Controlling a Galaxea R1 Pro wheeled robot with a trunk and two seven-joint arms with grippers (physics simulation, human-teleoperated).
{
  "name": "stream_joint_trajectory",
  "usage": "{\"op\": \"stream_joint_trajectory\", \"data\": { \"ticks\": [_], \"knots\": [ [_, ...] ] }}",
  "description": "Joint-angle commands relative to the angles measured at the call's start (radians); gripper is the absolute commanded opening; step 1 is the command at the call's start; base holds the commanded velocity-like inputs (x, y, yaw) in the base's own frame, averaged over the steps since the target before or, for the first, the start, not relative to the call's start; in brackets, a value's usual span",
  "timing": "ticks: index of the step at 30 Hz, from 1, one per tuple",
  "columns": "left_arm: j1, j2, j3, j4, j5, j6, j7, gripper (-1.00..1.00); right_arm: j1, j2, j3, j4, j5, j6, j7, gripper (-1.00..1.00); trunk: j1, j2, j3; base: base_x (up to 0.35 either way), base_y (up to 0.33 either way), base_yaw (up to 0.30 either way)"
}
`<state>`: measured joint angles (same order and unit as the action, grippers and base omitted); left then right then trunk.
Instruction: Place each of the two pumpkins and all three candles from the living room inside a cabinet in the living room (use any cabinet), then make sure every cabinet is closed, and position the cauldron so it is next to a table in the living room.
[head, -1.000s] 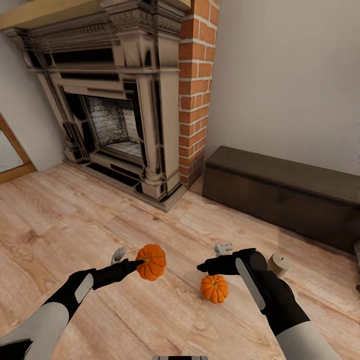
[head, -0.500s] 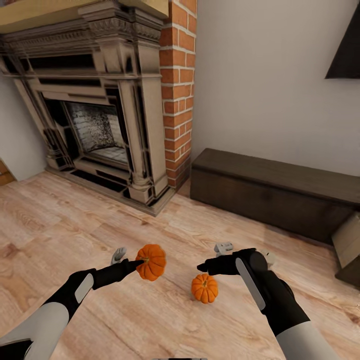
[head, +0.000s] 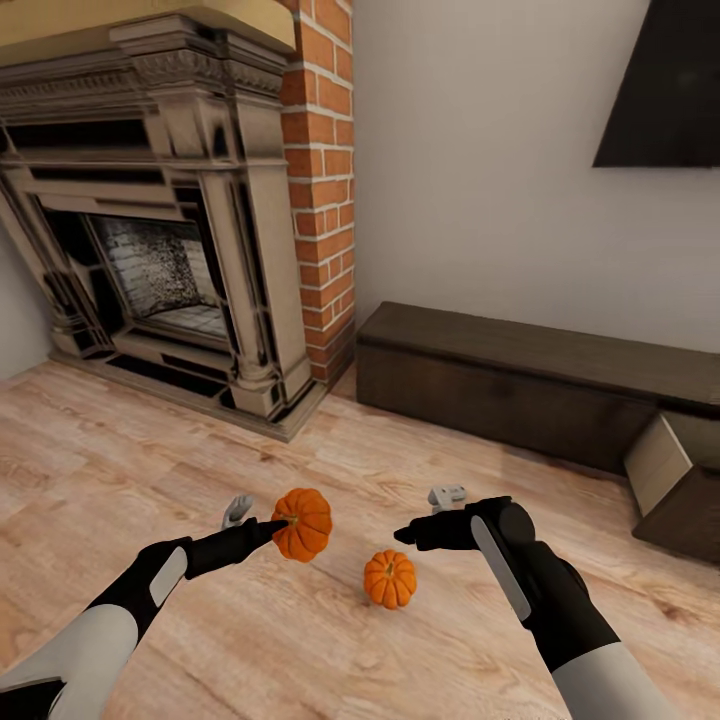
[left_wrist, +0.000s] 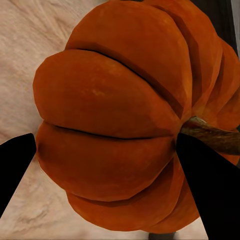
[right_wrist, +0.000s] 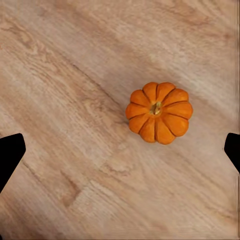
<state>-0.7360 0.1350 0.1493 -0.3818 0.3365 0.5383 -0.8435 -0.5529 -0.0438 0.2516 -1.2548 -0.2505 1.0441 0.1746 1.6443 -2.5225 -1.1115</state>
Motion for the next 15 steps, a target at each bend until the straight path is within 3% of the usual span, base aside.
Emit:
{"op": "stream_joint_trajectory", "data": {
  "ticks": [1, 15],
  "knots": [
    [0.0, 0.0, 0.003, 0.0, 0.003, 0.006, 0.0, -1.0, -0.001, -0.001, 0.001, 0.0, 0.002, 0.003, 0.003, 1.0, 0.0, 0.0, 0.001, 0.0, 0.0, -0.185],
    [0.0, 0.0, 0.003, 0.0, 0.003, 0.006, 0.0, -1.0, -0.001, -0.001, 0.002, 0.0, 0.002, 0.003, 0.002, 1.0, 0.0, 0.0, 0.021, 0.0, 0.0, -0.185]
  ]
}}
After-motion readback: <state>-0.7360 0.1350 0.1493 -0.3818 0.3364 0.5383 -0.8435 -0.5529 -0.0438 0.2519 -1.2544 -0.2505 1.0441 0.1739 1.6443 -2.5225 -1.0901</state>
